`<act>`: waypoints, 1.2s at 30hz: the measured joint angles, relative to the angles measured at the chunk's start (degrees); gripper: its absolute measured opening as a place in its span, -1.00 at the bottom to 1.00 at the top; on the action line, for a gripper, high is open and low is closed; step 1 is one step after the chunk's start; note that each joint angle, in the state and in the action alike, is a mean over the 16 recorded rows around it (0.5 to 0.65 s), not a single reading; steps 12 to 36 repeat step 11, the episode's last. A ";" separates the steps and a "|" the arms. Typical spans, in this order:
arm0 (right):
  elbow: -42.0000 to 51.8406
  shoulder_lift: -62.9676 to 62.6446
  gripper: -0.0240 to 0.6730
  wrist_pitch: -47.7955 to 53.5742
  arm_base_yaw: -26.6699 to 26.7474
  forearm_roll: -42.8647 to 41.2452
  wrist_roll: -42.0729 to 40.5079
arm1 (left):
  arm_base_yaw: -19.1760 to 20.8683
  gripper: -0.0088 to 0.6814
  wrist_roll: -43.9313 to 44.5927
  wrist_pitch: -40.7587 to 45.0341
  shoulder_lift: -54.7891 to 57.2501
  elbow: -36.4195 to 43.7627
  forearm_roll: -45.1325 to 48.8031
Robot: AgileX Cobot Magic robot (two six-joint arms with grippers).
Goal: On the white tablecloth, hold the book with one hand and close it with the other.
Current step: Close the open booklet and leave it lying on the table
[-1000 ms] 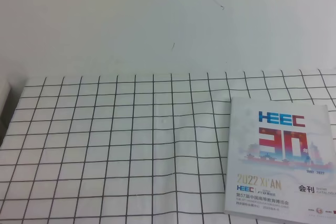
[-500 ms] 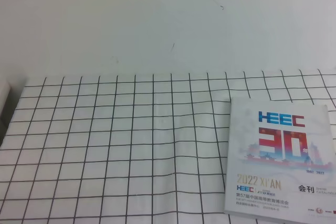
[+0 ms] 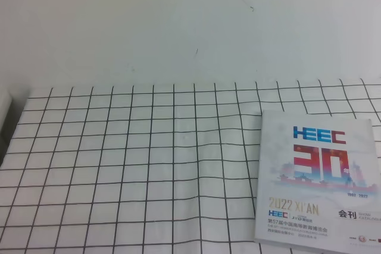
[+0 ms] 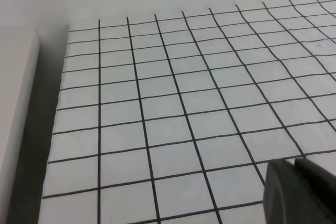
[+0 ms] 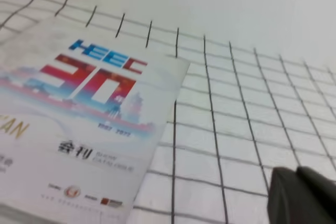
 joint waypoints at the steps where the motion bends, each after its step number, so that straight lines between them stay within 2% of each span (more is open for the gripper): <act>1: 0.43 -0.34 -0.94 -0.05 -0.12 0.01 0.46 | 0.00 -0.98 -0.03 0.00 0.00 -0.01 0.00; 11: 1.25 -0.98 -0.94 1.72 -0.24 0.36 4.38 | 0.00 -0.98 -0.21 0.00 0.00 -0.04 0.01; 36: 1.25 -0.98 -0.94 1.72 -0.24 0.36 4.38 | 0.00 -0.98 -0.21 0.00 0.00 -0.04 0.01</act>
